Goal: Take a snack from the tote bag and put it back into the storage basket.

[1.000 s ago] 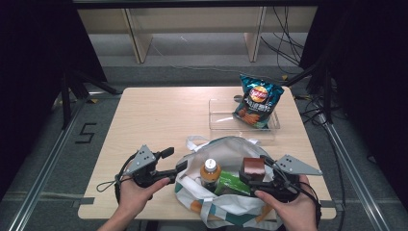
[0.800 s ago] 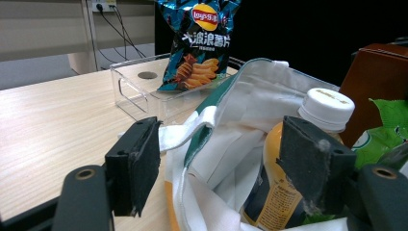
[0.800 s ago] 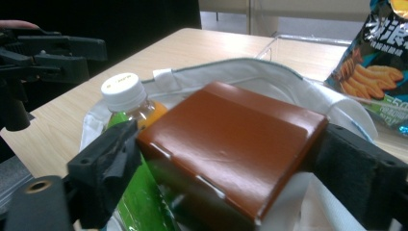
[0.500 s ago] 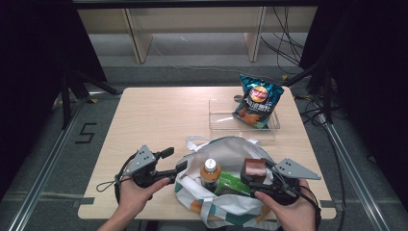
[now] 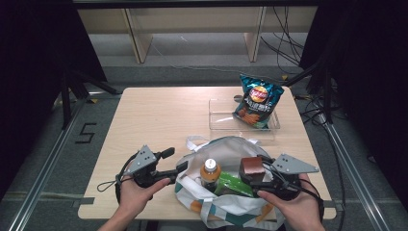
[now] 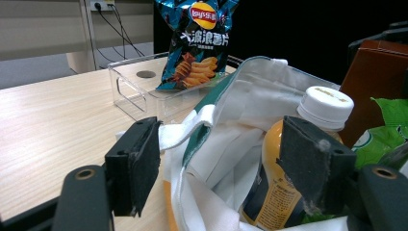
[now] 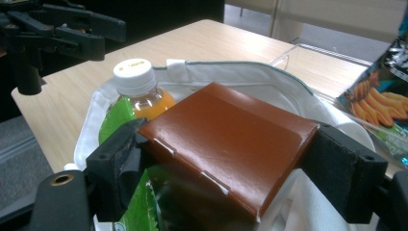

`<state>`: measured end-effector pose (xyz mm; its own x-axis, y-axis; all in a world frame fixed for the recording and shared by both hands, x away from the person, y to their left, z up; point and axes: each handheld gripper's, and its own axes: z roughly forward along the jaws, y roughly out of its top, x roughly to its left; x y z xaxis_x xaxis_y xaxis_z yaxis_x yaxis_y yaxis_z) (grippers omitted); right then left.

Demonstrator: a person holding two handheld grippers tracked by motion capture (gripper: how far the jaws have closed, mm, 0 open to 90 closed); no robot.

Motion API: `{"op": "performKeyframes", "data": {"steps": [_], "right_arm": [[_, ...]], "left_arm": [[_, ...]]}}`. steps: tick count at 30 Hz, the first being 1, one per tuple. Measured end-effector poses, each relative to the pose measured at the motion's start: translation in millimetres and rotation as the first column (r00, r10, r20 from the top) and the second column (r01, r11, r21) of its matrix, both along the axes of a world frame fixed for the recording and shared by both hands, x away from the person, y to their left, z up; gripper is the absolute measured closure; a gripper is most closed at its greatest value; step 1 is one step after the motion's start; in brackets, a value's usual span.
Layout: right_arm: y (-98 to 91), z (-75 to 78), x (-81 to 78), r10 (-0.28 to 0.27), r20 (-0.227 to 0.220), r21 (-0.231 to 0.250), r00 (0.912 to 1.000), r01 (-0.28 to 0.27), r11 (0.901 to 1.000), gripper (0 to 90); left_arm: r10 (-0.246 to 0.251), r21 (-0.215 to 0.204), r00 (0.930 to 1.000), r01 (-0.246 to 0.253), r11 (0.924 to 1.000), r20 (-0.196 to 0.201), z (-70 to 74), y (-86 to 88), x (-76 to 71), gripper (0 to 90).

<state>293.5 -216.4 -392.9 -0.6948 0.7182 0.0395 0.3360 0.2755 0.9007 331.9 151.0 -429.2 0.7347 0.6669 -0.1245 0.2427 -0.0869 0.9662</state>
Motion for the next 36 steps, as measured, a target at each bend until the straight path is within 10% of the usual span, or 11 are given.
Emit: {"op": "performKeyframes", "data": {"steps": [20,36], "right_arm": [[-3.2,1.0,20.1,0.095,-0.004,-0.002,0.9954,-0.095,0.9954,20.4],[8.8,-8.4,-6.8,-0.099,0.007,0.037,0.9951,0.098,0.9945,13.1]], "left_arm": [[-0.001,0.001,1.0000,0.001,1.0000,-0.004,-0.7,0.6,0.2,30.2],[-0.005,-0.005,0.9999,0.005,1.0000,-0.010,-0.6,0.2,0.3,30.2]]}}
